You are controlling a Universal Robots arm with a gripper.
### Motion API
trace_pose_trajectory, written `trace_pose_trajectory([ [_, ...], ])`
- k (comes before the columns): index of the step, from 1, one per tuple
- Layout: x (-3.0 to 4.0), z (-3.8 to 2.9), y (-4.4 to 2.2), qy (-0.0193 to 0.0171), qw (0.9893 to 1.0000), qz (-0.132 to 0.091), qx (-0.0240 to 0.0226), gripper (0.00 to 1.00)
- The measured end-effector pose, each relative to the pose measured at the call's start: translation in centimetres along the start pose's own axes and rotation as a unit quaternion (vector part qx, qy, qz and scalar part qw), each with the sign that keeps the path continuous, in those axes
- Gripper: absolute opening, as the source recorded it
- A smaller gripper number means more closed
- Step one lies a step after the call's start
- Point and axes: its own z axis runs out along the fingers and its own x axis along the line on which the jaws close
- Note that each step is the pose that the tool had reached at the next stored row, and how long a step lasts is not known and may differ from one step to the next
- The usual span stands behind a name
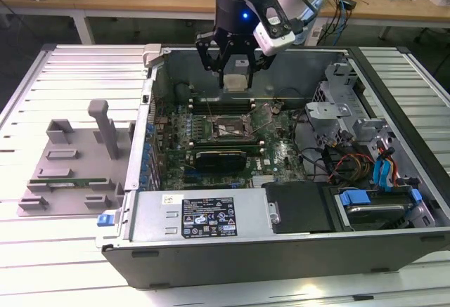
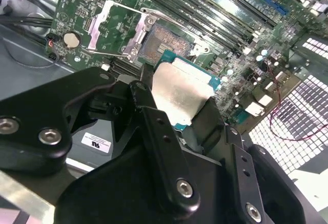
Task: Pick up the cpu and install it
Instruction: 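Pick up the cpu and move it towards the insertion slot, then place the cpu into insertion slot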
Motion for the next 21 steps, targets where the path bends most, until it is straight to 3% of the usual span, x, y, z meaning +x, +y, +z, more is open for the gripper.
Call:
trace_pose_trajectory([
  [15,0.0,0.06,0.02,0.0,1.0,0.0,0.0,0.55],
  [19,0.0,0.08,0.02,-0.0009,0.9996,0.028,0.0004,0.55],
  [21,0.0,0.09,0.02,-0.0016,0.9989,0.048,0.0007,0.55],
])
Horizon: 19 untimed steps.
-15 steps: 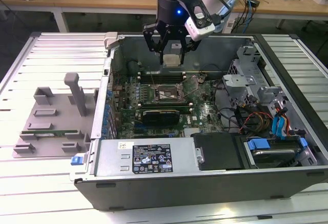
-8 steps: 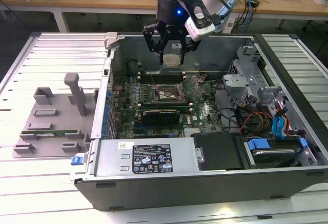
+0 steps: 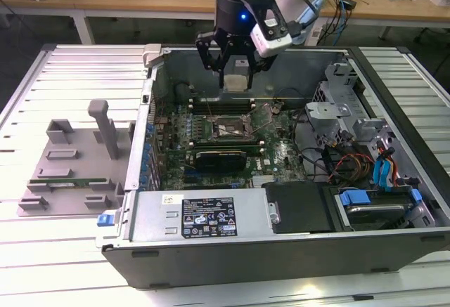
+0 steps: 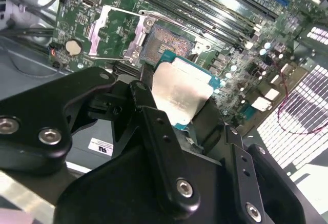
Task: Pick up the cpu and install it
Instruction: 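Place the cpu into insertion slot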
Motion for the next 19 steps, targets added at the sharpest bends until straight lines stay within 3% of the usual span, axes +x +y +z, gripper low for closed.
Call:
trace_pose_trajectory([
  [1,0.0,0.0,0.0,-0.0002,1.0,0.006,0.0001,0.55],
  [3,0.0,0.02,0.0,-0.0015,0.999,0.045,0.0008,0.55],
  [5,0.0,0.04,0.0,-0.0027,0.9966,0.083,0.0014,0.55],
  [8,0.0,0.06,0.0,-0.0037,0.9938,0.111,0.0018,0.55],
  [10,0.0,0.08,0.0,-0.0048,0.9892,0.146,0.0024,0.55],
  [12,0.0,0.09,0.0,-0.0059,0.9841,0.178,0.003,0.55],
  [13,0.0,0.1,0.0,-0.0066,0.9797,0.2,0.0033,0.55],
  [15,0.0,0.11,0.0,-0.0072,0.9757,0.219,0.0036,0.55],
  [16,0.0,0.12,0.0,-0.0078,0.9716,0.237,0.0039,0.55],
  [17,0.0,0.13,0.0,-0.0086,0.9658,0.259,0.0043,0.55],
  [19,0.0,0.15,0.0,-0.0094,0.9588,0.284,0.0047,0.55],
])
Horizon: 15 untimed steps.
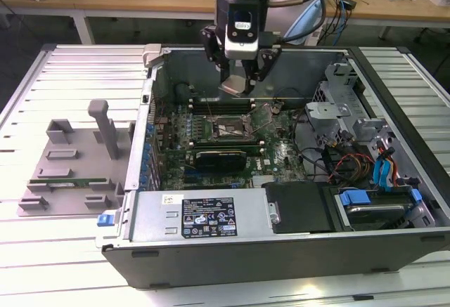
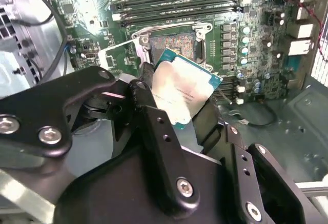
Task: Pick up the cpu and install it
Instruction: 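Place the cpu into insertion slot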
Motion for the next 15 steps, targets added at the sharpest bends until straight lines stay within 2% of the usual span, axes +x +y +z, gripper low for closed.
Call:
trace_pose_trajectory([
  [2,0.0,0.01,0.0,-0.0009,0.9996,0.028,0.0005,0.55],
  [4,0.0,0.03,0.0,-0.0018,0.9985,0.055,0.0009,0.55],
  [6,0.0,0.03,0.0,-0.0023,0.9977,0.067,0.0011,0.55],
  [9,0.0,0.06,0.0,-0.0037,0.9938,0.111,0.0018,0.55],
  [11,0.0,0.08,0.0,-0.0042,0.992,0.126,0.0021,0.55],
  [15,0.0,0.14,0.0,-0.0061,0.9831,0.183,0.003,0.55],
])
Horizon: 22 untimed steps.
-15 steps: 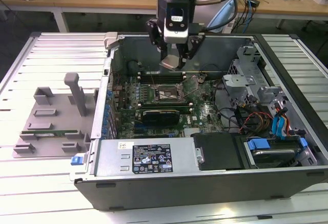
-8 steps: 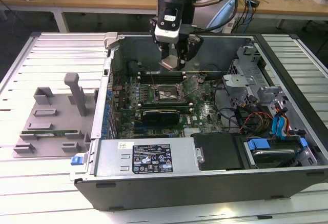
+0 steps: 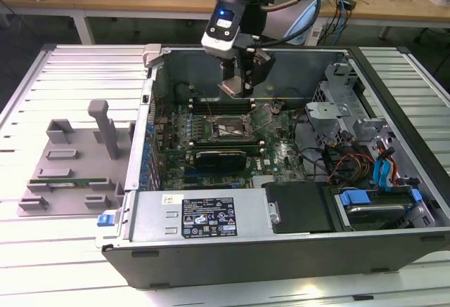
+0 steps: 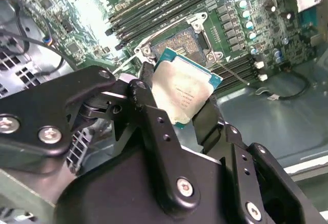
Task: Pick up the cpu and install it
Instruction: 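Place the cpu into insertion slot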
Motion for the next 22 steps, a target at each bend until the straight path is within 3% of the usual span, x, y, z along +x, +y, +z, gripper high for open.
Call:
trace_pose_trajectory([
  [2,0.0,0.03,0.0,-0.0012,0.9993,0.036,0.0006,0.55],
  [4,0.0,0.07,0.0,-0.0024,0.9975,0.071,0.0012,0.55],
  [6,0.0,0.1,0.0,-0.0029,0.9961,0.088,0.0014,0.55],
  [8,0.0,0.16,0.0,-0.0042,0.9919,0.127,0.0021,0.55],
  [12,0.0,0.23,-0.01,-0.0054,0.987,0.16,0.0027,0.55],
  [13,0.0,0.25,-0.01,-0.0058,0.985,0.173,0.0029,0.55],
  [15,0.01,0.36,-0.01,-0.0069,0.978,0.208,0.0034,0.55],
  [16,0.01,0.41,-0.01,-0.007,0.9759,0.218,0.0035,0.55],
  [17,0.01,0.49,-0.03,-0.006,0.9728,0.231,0.0033,0.55],
  [18,0.01,0.52,-0.02,-0.0048,0.9719,0.235,0.0029,0.55],
  [20,0.01,0.54,-0.01,-0.0038,0.9716,0.237,0.0026,0.55],
  [22,0.01,0.83,-0.03,-0.0055,0.9717,0.236,-0.0028,0.55],
])
